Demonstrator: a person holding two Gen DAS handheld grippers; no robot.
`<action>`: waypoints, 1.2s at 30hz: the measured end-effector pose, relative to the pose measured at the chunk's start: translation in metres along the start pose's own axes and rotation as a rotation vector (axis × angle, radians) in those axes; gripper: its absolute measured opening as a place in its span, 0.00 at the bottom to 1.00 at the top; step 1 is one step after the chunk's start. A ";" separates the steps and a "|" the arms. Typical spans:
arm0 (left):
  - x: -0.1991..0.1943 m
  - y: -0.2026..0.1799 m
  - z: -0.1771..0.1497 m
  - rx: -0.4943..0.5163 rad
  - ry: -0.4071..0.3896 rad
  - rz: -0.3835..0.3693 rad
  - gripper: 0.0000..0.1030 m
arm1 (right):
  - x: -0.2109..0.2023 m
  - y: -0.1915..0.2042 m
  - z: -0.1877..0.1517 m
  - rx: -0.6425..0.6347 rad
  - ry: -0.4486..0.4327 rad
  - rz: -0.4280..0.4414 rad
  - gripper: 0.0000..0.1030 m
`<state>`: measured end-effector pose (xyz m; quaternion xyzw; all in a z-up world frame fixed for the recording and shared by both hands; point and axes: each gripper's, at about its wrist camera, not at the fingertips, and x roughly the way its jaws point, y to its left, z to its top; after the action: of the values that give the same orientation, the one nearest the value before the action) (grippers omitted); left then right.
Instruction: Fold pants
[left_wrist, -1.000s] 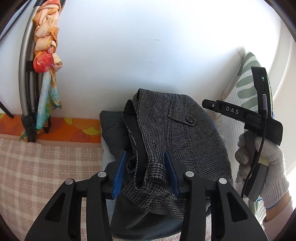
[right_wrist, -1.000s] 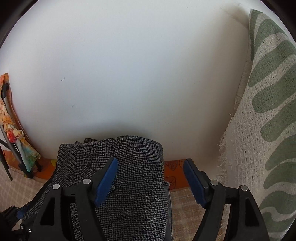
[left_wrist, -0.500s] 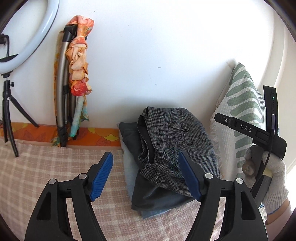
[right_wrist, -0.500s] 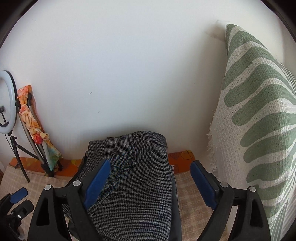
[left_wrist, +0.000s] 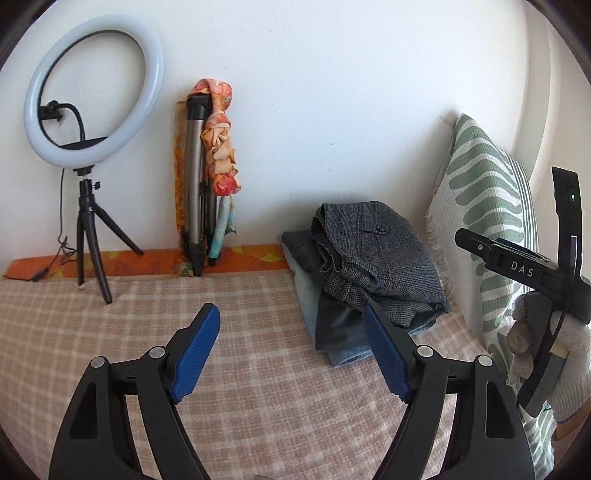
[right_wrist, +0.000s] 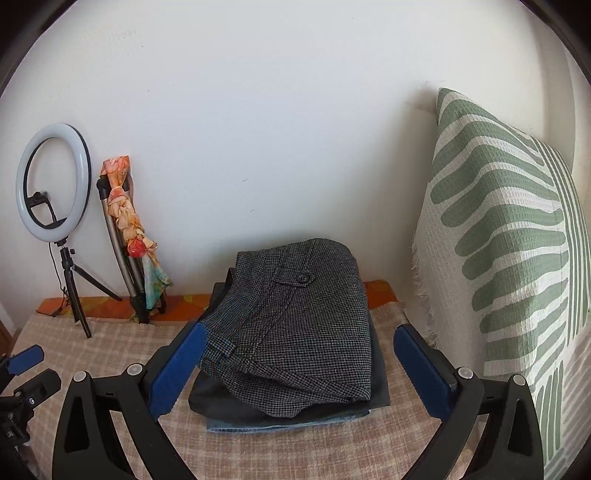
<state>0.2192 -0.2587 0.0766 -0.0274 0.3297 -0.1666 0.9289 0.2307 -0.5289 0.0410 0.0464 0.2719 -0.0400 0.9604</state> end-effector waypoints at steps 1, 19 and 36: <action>-0.007 0.001 -0.004 0.011 0.001 0.007 0.77 | -0.006 0.005 -0.004 -0.003 0.000 0.007 1.00; -0.114 0.042 -0.080 0.088 -0.044 0.068 0.79 | -0.092 0.095 -0.102 -0.002 -0.009 0.112 1.00; -0.139 0.069 -0.115 0.071 -0.044 0.139 0.79 | -0.109 0.125 -0.147 -0.041 -0.029 0.127 1.00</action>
<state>0.0664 -0.1414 0.0594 0.0248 0.3041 -0.1124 0.9457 0.0741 -0.3834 -0.0179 0.0432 0.2555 0.0260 0.9655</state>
